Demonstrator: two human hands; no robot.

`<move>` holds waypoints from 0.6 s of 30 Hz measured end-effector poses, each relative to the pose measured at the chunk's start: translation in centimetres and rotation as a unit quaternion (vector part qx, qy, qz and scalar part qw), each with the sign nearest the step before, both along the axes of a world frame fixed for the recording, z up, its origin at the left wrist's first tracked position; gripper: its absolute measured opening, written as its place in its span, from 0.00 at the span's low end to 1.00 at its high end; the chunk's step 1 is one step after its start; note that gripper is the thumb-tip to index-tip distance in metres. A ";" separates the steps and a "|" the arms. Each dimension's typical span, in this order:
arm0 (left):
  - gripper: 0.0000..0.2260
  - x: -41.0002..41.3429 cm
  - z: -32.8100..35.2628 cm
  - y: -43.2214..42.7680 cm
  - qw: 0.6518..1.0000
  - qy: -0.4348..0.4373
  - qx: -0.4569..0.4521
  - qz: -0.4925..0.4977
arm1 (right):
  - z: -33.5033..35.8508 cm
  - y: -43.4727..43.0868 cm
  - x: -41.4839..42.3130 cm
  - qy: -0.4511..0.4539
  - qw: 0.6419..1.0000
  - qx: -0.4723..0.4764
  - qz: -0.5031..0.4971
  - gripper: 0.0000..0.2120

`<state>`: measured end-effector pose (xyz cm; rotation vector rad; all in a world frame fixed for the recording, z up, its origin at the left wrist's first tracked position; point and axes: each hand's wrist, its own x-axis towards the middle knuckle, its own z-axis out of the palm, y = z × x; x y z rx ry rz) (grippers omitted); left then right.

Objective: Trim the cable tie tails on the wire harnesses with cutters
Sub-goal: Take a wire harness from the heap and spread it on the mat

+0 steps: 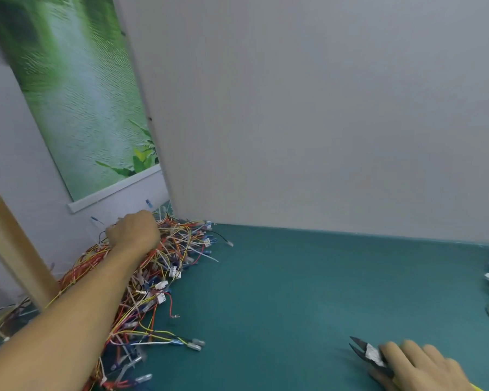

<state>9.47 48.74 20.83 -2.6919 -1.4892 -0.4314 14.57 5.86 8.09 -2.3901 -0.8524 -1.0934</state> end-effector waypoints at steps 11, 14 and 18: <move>0.12 -0.5 4.8 0.4 0.971 -0.236 -0.035 -0.020 | -0.2 0.1 0.2 -0.017 1.000 0.002 -0.004 0.38; 0.18 -0.6 4.6 0.6 0.983 -0.155 -0.088 -0.040 | -0.2 0.0 0.3 -0.010 1.000 -0.003 -0.004 0.39; 0.17 -1.6 5.8 0.1 0.955 -0.290 0.044 -0.036 | -0.6 0.0 0.6 -0.008 1.000 -0.007 -0.007 0.39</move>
